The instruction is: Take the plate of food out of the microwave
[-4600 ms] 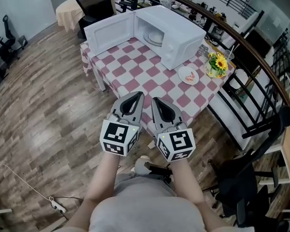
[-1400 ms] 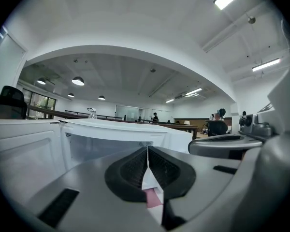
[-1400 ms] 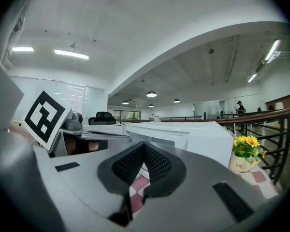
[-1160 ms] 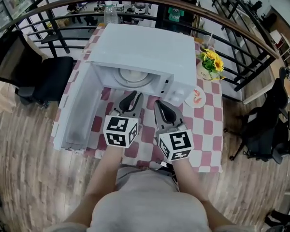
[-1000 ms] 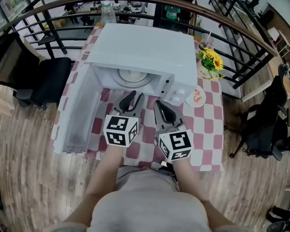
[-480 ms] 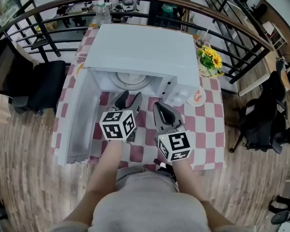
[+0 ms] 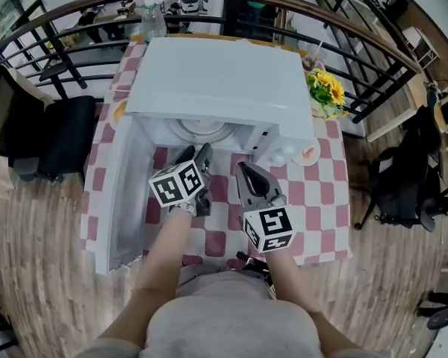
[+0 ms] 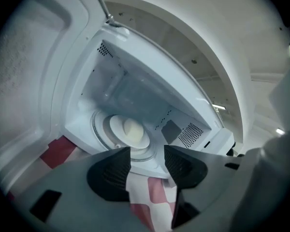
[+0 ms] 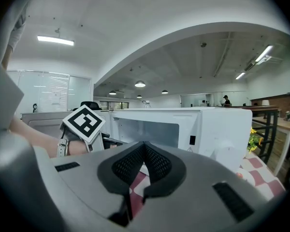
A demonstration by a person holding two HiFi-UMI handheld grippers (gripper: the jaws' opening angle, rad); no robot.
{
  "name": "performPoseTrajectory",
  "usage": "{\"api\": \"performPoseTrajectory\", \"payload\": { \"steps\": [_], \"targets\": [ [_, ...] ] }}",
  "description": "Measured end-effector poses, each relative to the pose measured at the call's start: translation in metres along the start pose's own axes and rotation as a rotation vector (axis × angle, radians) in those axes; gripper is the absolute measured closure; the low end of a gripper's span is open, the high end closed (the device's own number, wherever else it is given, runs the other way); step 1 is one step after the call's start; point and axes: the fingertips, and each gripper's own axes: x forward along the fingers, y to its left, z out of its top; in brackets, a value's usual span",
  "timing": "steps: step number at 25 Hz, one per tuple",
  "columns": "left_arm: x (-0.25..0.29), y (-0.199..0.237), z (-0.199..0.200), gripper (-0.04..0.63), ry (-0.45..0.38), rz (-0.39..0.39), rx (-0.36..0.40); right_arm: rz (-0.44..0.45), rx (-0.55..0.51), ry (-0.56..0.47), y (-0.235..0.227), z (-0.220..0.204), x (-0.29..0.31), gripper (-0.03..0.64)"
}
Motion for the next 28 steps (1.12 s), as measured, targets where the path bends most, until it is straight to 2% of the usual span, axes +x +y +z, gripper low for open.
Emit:
{"api": "performPoseTrajectory", "payload": {
  "steps": [3,12,23,28],
  "targets": [
    [0.013,0.014,-0.01,0.308,0.035,0.012,-0.113,-0.001,0.003,0.019,0.0,-0.006,0.005,0.594],
    [0.036,0.054,-0.028,0.292,0.07,0.108,-0.451,-0.003,0.027,0.086,-0.004,-0.025,0.008,0.594],
    [0.059,0.077,-0.025,0.264,0.051,0.247,-0.693,0.039,0.034,0.135,0.0,-0.038,0.006,0.594],
    [0.069,0.079,-0.024,0.247,0.043,0.292,-0.744,0.055,0.023,0.149,-0.005,-0.04,0.005,0.594]
  ]
}}
